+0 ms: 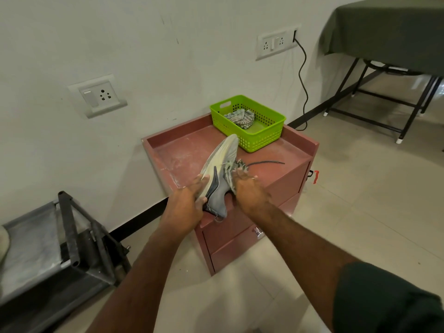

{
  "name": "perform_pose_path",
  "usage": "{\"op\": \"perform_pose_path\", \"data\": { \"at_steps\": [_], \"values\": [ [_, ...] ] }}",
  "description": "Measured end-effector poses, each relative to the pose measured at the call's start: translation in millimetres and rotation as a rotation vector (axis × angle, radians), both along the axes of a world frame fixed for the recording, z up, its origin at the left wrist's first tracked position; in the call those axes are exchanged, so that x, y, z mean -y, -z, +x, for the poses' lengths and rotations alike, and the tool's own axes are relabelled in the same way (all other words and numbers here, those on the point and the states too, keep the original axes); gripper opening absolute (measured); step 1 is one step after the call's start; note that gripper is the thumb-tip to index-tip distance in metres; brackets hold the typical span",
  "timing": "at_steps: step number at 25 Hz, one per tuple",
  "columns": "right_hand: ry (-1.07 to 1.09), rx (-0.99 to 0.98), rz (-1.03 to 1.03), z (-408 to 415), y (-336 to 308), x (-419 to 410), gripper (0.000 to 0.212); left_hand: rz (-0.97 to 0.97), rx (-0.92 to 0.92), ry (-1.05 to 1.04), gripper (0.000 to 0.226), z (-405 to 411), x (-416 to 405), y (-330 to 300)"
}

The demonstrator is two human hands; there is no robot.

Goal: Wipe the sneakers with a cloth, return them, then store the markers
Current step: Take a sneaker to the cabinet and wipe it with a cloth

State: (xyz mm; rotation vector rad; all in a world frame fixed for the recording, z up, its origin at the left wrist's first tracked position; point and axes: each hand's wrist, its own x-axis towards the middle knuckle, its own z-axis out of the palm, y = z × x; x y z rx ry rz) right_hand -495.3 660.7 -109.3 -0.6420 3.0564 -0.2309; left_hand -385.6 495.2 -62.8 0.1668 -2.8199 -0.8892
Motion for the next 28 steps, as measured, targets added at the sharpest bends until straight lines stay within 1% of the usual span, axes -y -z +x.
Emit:
{"op": "perform_pose_path", "data": {
  "at_steps": [1, 2, 3, 4, 5, 6, 7, 8, 9, 10, 13, 14, 15, 16, 17, 18, 19, 20, 21, 23, 24, 25, 27, 28],
  "values": [
    [0.073, -0.024, 0.040, -6, 0, -6, 0.059, 0.015, -0.002, -0.006, 0.060, 1, 0, 0],
    [0.140, -0.046, 0.018, -10, -3, -12, 0.055, 0.022, -0.006, -0.002, 0.060, 1, 1, 0],
    [0.180, -0.064, -0.083, -12, -7, -16, 0.055, 0.019, -0.010, 0.005, 0.061, 1, 1, 0],
    [0.179, -0.078, -0.255, -10, -11, -15, 0.061, 0.015, -0.014, 0.005, 0.061, 1, 2, 2],
    [0.140, -0.086, -0.447, -4, -18, -11, 0.069, 0.014, -0.018, 0.000, 0.060, 0, 3, 2],
    [0.068, -0.097, -0.592, 7, -24, -6, 0.078, 0.014, -0.022, -0.004, 0.060, -1, 4, 3],
    [-0.013, -0.090, -0.645, 19, -26, 2, 0.084, 0.010, -0.026, -0.004, 0.060, -2, 3, 4],
    [-0.103, -0.053, -0.611, 28, -23, 9, 0.088, -0.003, -0.029, -0.001, 0.060, -3, 3, 4],
    [-0.169, -0.010, -0.527, 30, -18, 13, 0.090, -0.010, -0.034, 0.000, 0.060, -5, 3, 5],
    [-0.187, 0.024, -0.430, 23, -10, 13, 0.089, -0.011, -0.039, -0.002, 0.060, -6, 5, 6],
    [-0.045, 0.055, -0.182, -9, 1, -5, 0.071, 0.012, -0.041, -0.008, 0.060, -4, 5, 8],
    [0.015, 0.062, -0.186, -16, -1, -10, 0.064, 0.018, -0.038, -0.009, 0.060, -4, 5, 9],
    [0.102, 0.077, -0.277, -22, -4, -12, 0.057, 0.020, -0.042, -0.011, 0.060, -5, 6, 9],
    [0.224, 0.084, -0.441, -24, -9, -13, 0.052, 0.018, -0.051, -0.011, 0.060, -6, 7, 9],
    [0.346, 0.079, -0.634, -25, -17, -11, 0.053, 0.017, -0.063, -0.011, 0.061, -6, 7, 8],
    [0.421, 0.056, -0.824, -25, -25, -7, 0.058, 0.018, -0.065, -0.016, 0.063, -6, 7, 9],
    [0.433, 0.030, -0.973, -22, -32, -5, 0.066, 0.011, -0.054, -0.016, 0.065, -7, 5, 9],
    [0.362, -0.001, -1.027, -18, -36, 0, 0.072, 0.006, -0.041, -0.025, 0.067, -9, 3, 9],
    [0.219, -0.015, -0.990, -12, -36, 7, 0.075, 0.001, -0.037, -0.036, 0.069, -9, 2, 9],
    [-0.069, 0.027, -0.729, 1, -32, 25, 0.080, 0.002, -0.043, -0.047, 0.070, -10, 1, 10],
    [-0.149, 0.055, -0.618, 5, -31, 32, 0.082, 0.010, -0.047, -0.055, 0.070, -10, 2, 10],
    [-0.191, 0.067, -0.553, 6, -30, 35, 0.083, 0.026, -0.056, -0.059, 0.070, -9, 2, 9],
    [-0.245, 0.057, -0.508, 10, -33, 34, 0.083, 0.093, -0.037, -0.062, 0.071, -6, 5, 8],
    [-0.294, 0.037, -0.507, 14, -32, 29, 0.083, 0.133, -0.029, -0.065, 0.068, -5, 7, 7]
  ]
}}
